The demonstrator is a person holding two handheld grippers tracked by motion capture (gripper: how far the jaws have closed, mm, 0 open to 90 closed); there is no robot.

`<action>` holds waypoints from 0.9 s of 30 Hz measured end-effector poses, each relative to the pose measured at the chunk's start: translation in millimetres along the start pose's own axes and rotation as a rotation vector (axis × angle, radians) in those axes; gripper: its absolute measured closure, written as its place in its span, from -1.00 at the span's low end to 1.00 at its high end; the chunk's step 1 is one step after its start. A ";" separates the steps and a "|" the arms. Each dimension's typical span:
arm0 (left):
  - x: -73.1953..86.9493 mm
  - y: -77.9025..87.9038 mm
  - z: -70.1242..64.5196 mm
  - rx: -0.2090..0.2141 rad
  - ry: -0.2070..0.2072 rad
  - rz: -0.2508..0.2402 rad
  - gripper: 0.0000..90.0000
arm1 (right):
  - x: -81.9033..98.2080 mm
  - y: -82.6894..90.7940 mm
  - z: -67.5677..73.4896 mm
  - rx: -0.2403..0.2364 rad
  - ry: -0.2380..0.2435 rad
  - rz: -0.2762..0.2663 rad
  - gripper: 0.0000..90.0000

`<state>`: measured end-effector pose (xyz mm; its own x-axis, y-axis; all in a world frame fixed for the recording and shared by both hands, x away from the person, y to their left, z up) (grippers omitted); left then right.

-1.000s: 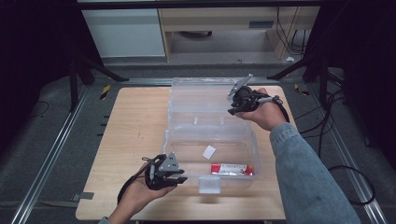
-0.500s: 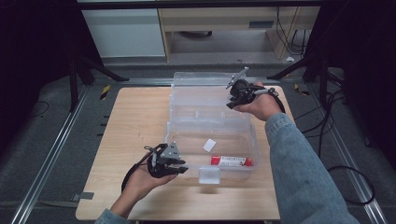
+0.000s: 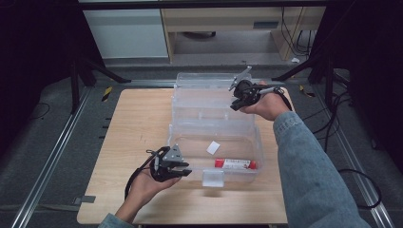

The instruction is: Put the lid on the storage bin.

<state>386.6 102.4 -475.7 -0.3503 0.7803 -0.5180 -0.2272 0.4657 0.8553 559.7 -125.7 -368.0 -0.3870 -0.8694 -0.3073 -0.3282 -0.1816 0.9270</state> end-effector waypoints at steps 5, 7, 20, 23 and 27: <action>0.0 0.1 -0.1 -0.002 -0.001 0.001 0.57 | 0.7 6.7 5.3 0.003 0.010 -0.008 0.82; -0.2 0.1 0.1 -0.002 -0.002 0.002 0.57 | 1.0 9.9 8.4 0.007 0.015 -0.012 0.83; -0.4 -0.1 -0.3 -0.006 -0.009 0.002 0.57 | 5.8 28.0 25.4 0.006 0.037 -0.051 0.87; -0.5 -0.2 -0.3 -0.007 -0.008 0.001 0.57 | 6.1 28.7 26.8 0.000 0.039 -0.052 0.88; -0.6 -0.3 -0.5 -0.007 -0.010 0.000 0.57 | 6.9 29.2 28.2 0.005 0.036 -0.062 0.88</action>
Point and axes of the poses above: each handheld gripper's, and its own axes: y roughly backward along the jaws, x roughly out of its underside, z roughly to its left, the point moved 6 cm from there along -y, roughly forward along the jaws, and after that the axes turned 12 degrees about z, right-handed, at the moved point
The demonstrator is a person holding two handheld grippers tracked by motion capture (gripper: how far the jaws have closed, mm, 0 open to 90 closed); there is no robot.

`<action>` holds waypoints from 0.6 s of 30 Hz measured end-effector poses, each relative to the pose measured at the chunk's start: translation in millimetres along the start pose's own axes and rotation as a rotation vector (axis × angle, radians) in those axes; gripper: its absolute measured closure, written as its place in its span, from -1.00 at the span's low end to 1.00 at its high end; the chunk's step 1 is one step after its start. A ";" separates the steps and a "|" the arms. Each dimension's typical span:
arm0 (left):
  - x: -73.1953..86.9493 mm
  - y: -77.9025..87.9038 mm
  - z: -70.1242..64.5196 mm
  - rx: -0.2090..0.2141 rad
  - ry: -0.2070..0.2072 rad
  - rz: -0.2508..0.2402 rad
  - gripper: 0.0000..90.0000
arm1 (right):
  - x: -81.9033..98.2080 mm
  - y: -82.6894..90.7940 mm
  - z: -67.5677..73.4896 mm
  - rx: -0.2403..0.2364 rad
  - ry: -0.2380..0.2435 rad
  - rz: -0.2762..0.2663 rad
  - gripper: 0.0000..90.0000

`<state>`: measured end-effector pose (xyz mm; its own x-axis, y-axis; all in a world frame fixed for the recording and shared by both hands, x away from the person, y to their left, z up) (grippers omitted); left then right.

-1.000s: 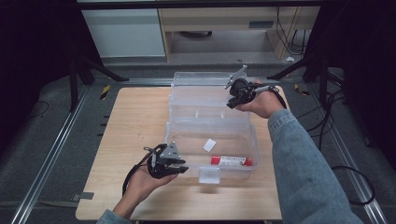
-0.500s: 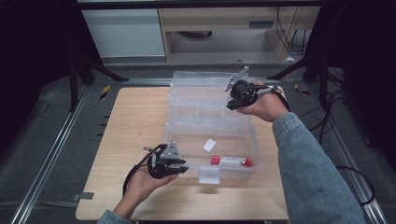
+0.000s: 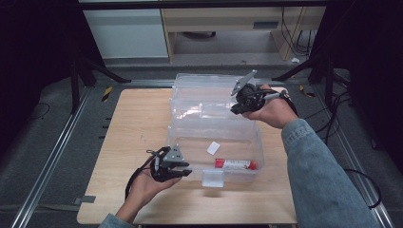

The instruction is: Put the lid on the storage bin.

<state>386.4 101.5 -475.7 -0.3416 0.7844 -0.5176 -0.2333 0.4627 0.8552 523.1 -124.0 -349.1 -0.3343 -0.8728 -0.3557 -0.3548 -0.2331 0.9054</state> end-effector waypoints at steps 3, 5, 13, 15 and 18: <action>-0.1 -0.2 0.0 0.002 0.001 -0.002 0.57 | 1.3 1.4 2.0 0.001 -0.002 -0.012 0.88; -0.2 -0.3 -0.3 0.002 0.004 -0.004 0.57 | 2.1 2.9 4.0 0.003 -0.001 -0.013 0.88; -0.2 -0.3 -0.6 0.001 0.005 -0.004 0.56 | 5.8 9.5 13.8 0.007 0.010 -0.029 0.89; -0.4 -0.3 -0.7 0.000 0.007 -0.003 0.56 | 6.7 10.7 16.1 0.008 0.014 -0.038 0.89; -0.9 -0.6 -0.6 -0.002 0.003 0.000 0.56 | 8.0 11.6 17.1 0.007 0.011 -0.043 0.88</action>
Point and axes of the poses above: each handheld gripper's, and its own axes: y roughly backward along the jaws, x roughly out of its underside, z roughly to its left, the point moved 6 cm from there along -y, roughly forward along the jaws, and after that the axes turned 12 degrees about z, right-handed, at the moved point
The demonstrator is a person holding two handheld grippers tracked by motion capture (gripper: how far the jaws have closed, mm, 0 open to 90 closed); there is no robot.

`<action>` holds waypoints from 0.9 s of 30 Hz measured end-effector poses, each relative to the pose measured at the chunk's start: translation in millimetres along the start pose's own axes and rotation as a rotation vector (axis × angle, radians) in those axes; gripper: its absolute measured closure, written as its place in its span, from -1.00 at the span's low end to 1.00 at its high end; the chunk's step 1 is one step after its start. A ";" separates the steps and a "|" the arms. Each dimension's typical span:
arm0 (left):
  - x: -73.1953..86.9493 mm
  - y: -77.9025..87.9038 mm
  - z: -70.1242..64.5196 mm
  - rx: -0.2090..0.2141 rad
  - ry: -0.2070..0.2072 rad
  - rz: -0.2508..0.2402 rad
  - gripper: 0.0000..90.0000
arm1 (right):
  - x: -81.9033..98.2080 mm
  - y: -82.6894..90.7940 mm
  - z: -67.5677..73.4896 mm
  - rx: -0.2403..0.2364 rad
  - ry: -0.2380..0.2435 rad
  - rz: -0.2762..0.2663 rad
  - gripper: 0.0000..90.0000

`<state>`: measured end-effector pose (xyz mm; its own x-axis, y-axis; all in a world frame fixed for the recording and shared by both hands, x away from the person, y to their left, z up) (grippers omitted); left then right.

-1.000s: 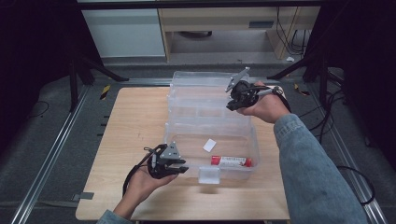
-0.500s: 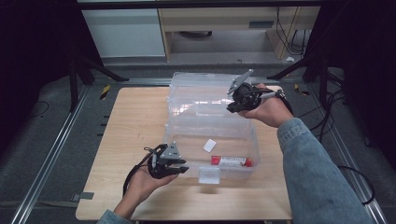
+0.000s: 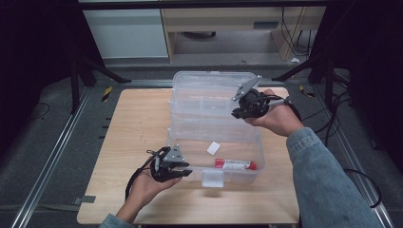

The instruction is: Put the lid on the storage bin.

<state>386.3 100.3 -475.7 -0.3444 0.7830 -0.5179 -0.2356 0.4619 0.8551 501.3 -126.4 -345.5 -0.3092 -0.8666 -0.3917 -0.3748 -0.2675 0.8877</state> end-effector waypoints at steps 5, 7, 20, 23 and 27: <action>-8.5 -4.8 -4.3 0.005 -0.015 -0.004 0.57 | -2.6 -2.3 -4.1 -0.006 -0.005 0.007 0.87; -11.0 -5.5 -4.1 -0.021 -0.027 0.013 0.56 | -3.0 -3.5 -7.8 -0.011 -0.009 0.007 0.87; -10.8 -5.8 -3.2 -0.014 -0.019 0.005 0.55 | -0.4 1.8 1.9 -0.011 0.007 -0.001 0.89; -10.8 -5.8 -3.1 -0.015 -0.018 0.005 0.55 | 1.0 3.8 6.3 -0.005 0.011 -0.003 0.89; -11.0 -5.8 -3.1 -0.017 -0.015 0.004 0.55 | 2.9 6.0 11.5 -0.005 0.006 -0.009 0.89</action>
Point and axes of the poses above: each handheld gripper's, and its own axes: y roughly backward along the jaws, x roughly out of its underside, z roughly to its left, the point moved 6 cm from there along -y, roughly forward along the jaws, and after that the axes turned 12 degrees about z, right-handed, at the moved point
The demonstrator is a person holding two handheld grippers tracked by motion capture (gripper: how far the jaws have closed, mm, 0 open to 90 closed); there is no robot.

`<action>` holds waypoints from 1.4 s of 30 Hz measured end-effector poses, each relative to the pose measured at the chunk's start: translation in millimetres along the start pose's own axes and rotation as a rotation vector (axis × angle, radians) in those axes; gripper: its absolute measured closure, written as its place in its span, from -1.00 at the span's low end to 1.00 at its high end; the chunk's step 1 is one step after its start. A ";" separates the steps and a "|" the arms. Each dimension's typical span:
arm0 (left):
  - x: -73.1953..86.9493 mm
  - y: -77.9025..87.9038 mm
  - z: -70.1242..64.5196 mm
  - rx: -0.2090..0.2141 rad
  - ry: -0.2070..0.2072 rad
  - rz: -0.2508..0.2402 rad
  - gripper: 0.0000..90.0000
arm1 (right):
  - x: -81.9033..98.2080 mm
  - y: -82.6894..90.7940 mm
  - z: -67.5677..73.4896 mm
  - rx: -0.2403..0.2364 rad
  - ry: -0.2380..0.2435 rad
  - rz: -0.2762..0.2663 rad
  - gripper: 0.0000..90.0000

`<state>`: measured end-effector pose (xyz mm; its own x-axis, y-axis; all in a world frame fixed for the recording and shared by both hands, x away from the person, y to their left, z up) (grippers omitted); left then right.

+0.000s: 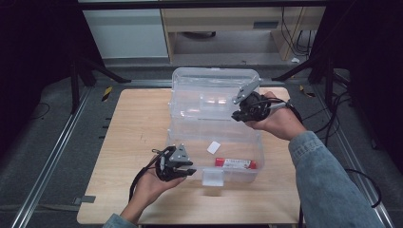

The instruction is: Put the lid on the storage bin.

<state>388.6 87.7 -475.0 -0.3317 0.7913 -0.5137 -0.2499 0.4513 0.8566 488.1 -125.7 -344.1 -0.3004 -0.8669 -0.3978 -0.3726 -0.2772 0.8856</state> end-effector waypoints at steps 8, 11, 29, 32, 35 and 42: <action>-6.1 -3.2 6.4 -0.009 0.013 0.002 0.52 | 0.0 -1.1 -6.7 0.001 -0.005 0.003 0.88; -7.1 -3.8 6.8 -0.015 0.005 0.002 0.51 | 0.7 -1.4 -8.4 -0.006 -0.011 -0.002 0.89; -6.9 -3.7 3.4 -0.037 0.002 0.007 0.49 | 15.6 7.4 18.0 -0.005 -0.002 -0.054 0.90; -6.7 -3.6 2.0 -0.032 0.001 0.005 0.49 | 17.2 8.2 20.8 -0.008 0.004 -0.056 0.90; -6.5 -3.1 0.7 -0.034 0.001 0.008 0.49 | 18.3 8.7 23.8 -0.012 0.006 -0.059 0.90; -6.7 -3.4 -0.4 -0.036 0.005 0.007 0.49 | 22.4 9.2 31.7 -0.011 0.005 -0.072 0.90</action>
<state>391.4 80.7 -474.5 -0.3383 0.7919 -0.5084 -0.2803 0.4309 0.8578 450.1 -134.5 -352.4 -0.2689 -0.8464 -0.4597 -0.3835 -0.3438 0.8572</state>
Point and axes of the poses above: each handheld gripper's, and its own axes: y roughly backward along the jaws, x roughly out of its underside, z roughly to its left, the point moved 6 cm from there along -y, roughly forward along the jaws, and after that the axes turned 12 degrees about z, right-handed, at the moved point
